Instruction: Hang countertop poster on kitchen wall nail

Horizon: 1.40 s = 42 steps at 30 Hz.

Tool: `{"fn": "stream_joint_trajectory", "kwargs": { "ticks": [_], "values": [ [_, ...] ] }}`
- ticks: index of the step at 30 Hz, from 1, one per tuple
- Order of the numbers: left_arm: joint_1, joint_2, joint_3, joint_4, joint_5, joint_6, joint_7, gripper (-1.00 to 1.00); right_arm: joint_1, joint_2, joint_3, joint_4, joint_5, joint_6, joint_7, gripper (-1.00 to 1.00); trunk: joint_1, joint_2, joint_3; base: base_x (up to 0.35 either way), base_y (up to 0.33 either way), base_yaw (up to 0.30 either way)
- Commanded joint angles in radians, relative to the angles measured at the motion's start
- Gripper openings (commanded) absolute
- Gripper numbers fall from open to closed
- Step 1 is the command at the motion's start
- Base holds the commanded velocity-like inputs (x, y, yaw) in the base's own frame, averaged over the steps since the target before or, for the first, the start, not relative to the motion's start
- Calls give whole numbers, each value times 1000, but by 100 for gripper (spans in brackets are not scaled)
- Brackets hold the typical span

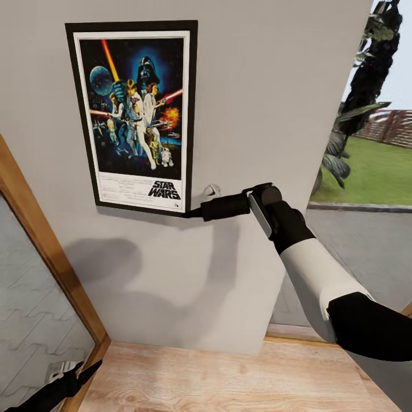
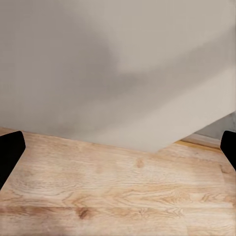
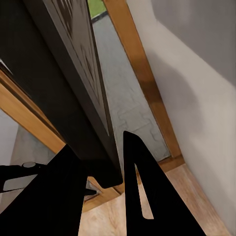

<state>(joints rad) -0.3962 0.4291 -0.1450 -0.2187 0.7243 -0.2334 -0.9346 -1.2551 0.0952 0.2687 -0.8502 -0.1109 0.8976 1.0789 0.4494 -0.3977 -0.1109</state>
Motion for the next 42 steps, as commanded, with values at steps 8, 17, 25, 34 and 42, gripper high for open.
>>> {"fn": "stream_joint_trajectory", "kwargs": {
  "ticks": [8, 17, 25, 34, 42],
  "values": [
    [-1, 1, -8, 1, 7, -6, -1, 100, -1, 0, 1, 0, -10, 9, -4, -100, 1, -2, -2, 103, 3, 0],
    [-1, 1, -8, 1, 7, -6, 0, 100, -1, -1, 0, 0, -10, 7, -4, -100, 1, -2, -2, 33, 0, 0],
    [-1, 2, -8, 1, 7, -6, 0, 100, -1, 0, 0, 0, -10, 7, -4, -100, 1, -2, -2, 1, 0, 0],
    [-1, -1, -1, -26, 10, -12, 5, 100, -17, 0, 1, 3, -7, -7, -11, -100, 1, -2, -2, 0, 0, 0],
    [-1, -1, -1, -26, 10, -12, 5, 100, -17, 0, 1, 3, -7, -7, -11, -100, 1, -2, -2, 0, 0, 0]
  ]
}}
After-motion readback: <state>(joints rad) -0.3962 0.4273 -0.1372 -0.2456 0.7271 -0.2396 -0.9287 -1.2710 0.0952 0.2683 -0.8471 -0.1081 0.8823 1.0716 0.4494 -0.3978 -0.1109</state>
